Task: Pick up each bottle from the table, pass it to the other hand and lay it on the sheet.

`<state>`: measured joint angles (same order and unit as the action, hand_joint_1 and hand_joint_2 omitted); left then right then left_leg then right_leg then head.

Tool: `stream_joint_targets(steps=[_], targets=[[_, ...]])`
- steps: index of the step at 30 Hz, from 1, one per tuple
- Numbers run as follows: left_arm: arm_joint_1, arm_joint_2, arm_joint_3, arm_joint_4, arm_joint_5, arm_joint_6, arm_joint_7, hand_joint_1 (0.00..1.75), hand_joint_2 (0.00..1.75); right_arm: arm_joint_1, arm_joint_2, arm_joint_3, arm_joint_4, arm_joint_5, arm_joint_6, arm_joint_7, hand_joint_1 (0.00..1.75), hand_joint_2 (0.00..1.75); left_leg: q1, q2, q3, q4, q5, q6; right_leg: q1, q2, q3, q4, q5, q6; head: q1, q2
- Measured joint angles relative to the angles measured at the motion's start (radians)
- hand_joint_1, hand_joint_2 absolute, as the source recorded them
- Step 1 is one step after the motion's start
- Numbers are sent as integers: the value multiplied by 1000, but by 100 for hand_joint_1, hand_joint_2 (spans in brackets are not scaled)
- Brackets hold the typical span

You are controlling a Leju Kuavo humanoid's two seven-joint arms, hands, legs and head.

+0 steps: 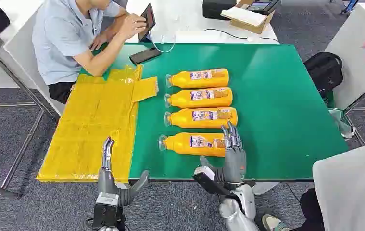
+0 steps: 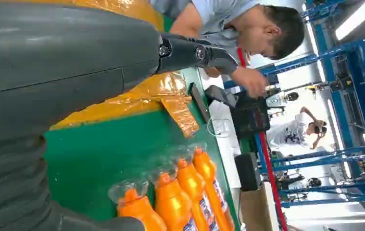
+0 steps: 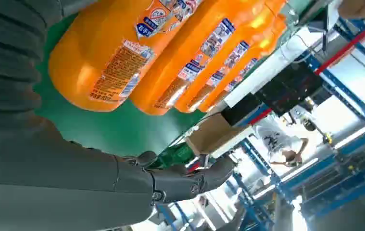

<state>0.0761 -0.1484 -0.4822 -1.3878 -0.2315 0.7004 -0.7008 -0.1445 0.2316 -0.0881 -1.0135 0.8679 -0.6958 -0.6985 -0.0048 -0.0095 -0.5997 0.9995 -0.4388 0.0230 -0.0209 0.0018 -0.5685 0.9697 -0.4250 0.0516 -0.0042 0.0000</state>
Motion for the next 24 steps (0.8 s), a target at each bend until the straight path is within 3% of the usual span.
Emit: stream_joint_targets(steps=[6, 13, 24], targets=[[-14, 0, -9, 0, 11, 0, 0, 0, 175, -34, -6, 2, 56, 191, 0, 86, 0, 175, 0, 0, 0, 0, 0, 0, 0, 0, 0, 0, 0, 0, 0, 0], [-27, 0, -12, 0, 21, 0, 0, 0, 175, -114, -68, 86, 210, 251, 0, 253, 0, 175, 0, 0, 0, 0, 0, 0, 0, 0, 0, 0, 0, 0, 0, 0], [-28, 0, -15, 0, 21, 0, 0, 0, 175, -185, -138, 222, 314, 384, -1, 507, 0, 175, 0, 0, 0, 0, 0, 0, 0, 0, 0, 0, 0, 0, 0, 0]])
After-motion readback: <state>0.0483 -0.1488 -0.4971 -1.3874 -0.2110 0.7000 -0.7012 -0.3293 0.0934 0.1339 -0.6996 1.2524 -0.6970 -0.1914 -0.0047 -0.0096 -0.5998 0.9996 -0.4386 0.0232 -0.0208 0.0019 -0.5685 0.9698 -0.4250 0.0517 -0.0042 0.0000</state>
